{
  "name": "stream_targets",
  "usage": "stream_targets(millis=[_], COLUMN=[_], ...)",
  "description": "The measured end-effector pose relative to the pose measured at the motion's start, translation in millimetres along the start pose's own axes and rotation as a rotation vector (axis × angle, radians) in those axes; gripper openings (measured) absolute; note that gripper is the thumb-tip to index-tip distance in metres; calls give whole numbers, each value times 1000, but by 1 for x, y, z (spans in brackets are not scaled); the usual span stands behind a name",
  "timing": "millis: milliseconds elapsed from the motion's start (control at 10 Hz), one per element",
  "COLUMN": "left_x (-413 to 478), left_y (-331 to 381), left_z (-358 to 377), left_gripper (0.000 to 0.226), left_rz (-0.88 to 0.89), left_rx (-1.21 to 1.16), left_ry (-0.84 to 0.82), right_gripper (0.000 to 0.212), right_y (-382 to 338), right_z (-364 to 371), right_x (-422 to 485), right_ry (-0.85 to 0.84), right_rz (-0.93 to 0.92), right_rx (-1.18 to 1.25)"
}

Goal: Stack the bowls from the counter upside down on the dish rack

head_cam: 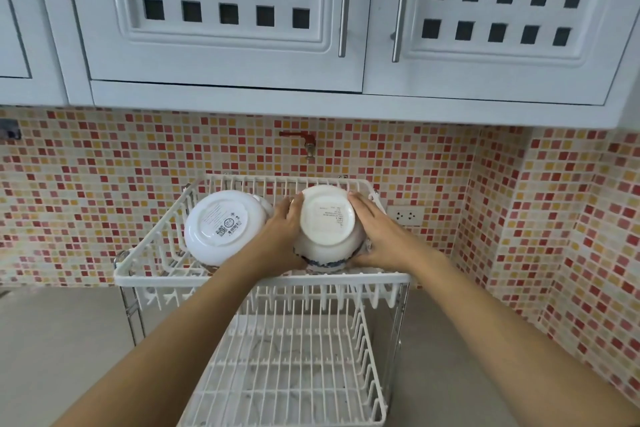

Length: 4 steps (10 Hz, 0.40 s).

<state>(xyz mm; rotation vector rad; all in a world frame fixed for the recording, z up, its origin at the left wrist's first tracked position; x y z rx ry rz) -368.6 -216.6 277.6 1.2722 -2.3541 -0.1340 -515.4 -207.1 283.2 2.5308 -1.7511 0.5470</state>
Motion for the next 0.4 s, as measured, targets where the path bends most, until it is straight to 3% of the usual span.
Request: stream_targets(millis=[200,300,400], left_x=[-12,-26,-50], left_y=[11,16,19], left_z=[-26,-48,-67], left_gripper=[106,89,63], left_rz=[8,22,29], left_rx=[-22,-18,-33], left_ry=[11,100,147], right_gripper=[126,113,85], right_y=[4,-6,-38], right_z=[-7,-11,-14], right_x=[-13,-22,-30], right_ry=[-44,7,108], right_rz=[136,170,144], right_rx=[74,90,62])
Point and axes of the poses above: each hand's wrist, its own x-axis towards the middle knuckle, its own z-axis out of the palm, y = z × x, the point moved 8 cm from there along x, towards the middle knuckle, and after that the axes turned 3 degrees about z, right-handed, at the moved point
